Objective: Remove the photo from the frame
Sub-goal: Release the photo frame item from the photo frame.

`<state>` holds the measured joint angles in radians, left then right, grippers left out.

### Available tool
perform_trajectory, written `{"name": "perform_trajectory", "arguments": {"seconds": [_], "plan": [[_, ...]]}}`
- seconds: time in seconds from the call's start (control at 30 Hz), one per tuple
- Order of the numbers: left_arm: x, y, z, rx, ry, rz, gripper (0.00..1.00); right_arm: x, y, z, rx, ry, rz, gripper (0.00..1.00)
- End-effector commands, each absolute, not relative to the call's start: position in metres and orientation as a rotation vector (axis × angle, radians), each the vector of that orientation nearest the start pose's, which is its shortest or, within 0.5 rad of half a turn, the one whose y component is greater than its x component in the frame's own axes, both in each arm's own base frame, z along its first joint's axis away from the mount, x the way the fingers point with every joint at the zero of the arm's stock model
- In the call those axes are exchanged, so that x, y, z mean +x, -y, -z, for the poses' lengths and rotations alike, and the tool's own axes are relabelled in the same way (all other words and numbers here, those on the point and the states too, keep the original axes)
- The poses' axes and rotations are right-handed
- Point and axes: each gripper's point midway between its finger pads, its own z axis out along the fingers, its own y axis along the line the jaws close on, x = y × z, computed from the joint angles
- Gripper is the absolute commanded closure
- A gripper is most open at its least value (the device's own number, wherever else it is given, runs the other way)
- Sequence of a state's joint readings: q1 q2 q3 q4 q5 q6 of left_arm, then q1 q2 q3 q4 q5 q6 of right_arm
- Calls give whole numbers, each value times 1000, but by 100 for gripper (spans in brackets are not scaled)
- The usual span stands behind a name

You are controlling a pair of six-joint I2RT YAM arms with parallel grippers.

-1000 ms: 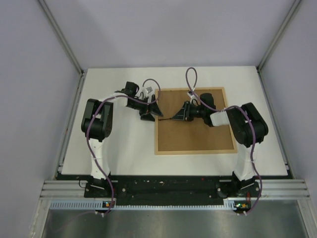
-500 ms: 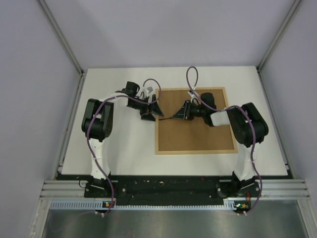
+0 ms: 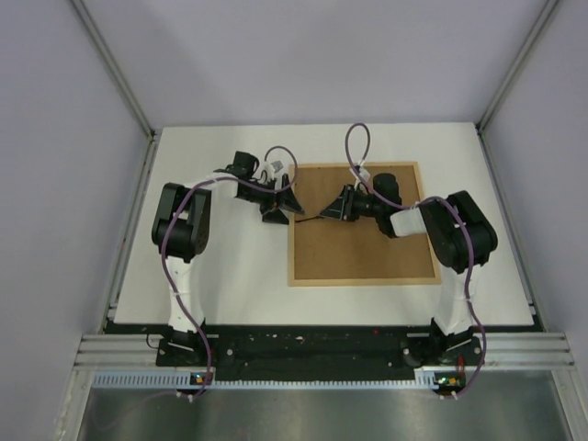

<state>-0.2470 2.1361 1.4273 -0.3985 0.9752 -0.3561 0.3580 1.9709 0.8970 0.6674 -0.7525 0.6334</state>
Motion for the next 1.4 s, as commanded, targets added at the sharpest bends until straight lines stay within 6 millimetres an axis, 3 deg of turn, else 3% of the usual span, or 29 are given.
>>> {"name": "perform_trajectory", "arguments": {"seconds": [0.0,0.2,0.33,0.5,0.6,0.83,1.1,1.37], "plan": [[362,278,-80,284,-2537,1622,2,366,-307,-63,-284,-2075,-1372,100],[359,284,-82,283,-2530,1657,2,359,-316,-46,-301,-2148,-1332,100],[356,289,-85,296,-2523,1670,2,358,-330,-46,-354,-2159,-1297,100],[353,290,-86,298,-2524,1682,2,354,-324,-4,-280,-2311,-1221,100],[353,291,-87,298,-2517,1689,2,348,-322,4,-276,-2336,-1211,100],[352,292,-93,305,-2500,1691,2,345,-352,-38,-343,-2277,-1270,100],[347,296,-102,367,-2467,1699,2,336,-381,-58,-419,-2286,-1293,100],[345,295,-118,394,-2387,1768,2,340,-384,-69,-369,-2283,-1356,100]]}}
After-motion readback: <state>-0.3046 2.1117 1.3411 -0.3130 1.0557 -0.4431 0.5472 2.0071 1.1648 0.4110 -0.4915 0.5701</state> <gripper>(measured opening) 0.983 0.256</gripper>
